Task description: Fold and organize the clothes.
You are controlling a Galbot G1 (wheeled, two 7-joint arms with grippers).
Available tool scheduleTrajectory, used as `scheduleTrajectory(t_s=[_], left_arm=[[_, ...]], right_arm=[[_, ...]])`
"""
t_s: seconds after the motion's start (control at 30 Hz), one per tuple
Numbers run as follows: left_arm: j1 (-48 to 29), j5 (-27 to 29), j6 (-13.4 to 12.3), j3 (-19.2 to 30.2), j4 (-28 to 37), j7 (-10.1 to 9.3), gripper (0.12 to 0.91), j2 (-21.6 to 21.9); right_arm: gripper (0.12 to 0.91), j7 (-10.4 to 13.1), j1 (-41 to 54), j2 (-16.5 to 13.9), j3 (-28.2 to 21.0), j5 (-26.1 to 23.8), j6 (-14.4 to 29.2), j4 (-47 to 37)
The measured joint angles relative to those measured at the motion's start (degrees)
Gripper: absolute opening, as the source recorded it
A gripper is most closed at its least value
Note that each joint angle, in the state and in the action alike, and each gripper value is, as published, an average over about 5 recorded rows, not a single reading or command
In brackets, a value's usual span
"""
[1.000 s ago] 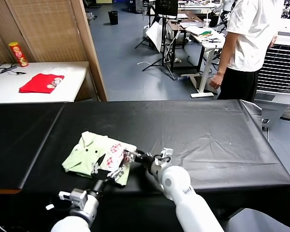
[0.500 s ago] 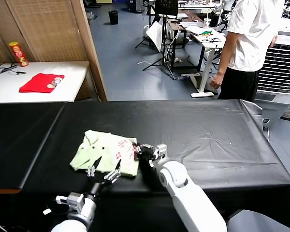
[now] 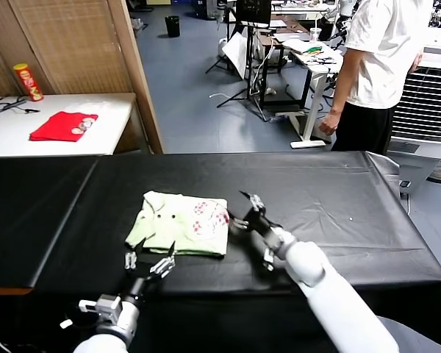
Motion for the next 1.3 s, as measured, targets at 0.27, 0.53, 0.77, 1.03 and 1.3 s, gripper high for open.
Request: scheduleTrajectory(t_s=[0.27,0.53,0.77,1.03,1.3], left_arm=[[2.4,-2.0,1.7,-0.9,-2.0,-3.64,0.798,3.3],[9.8,-3.2,0.8,-2.9,-6.2,-4.77,0.798,6.5],[15.6,-3.6,0.6,-3.2,-8.4,-5.60,0.798,7.1],[21.4,-5.7,2.5,-5.2,-11.5,-7.66,0.798,7.1],[25.6,-8.9,4.9,-8.3,-15.4,-8.78,0.798,7.6]], right_arm=[[0.798,7.3,-19.0,-2.7,9.8,8.1,-4.6,15.8],[0.798,14.6,-41.4,0.7,21.7,19.8,-10.3,32.6],[0.798,17.9,-54.1,4.0,27.7,22.8,-9.8,41.9],[0.798,20.1,-61.5,6.5,27.6,19.7,-9.4,45.8],[0.798,22.2,-65.3,8.5,25.7,18.9,-8.6,46.4]])
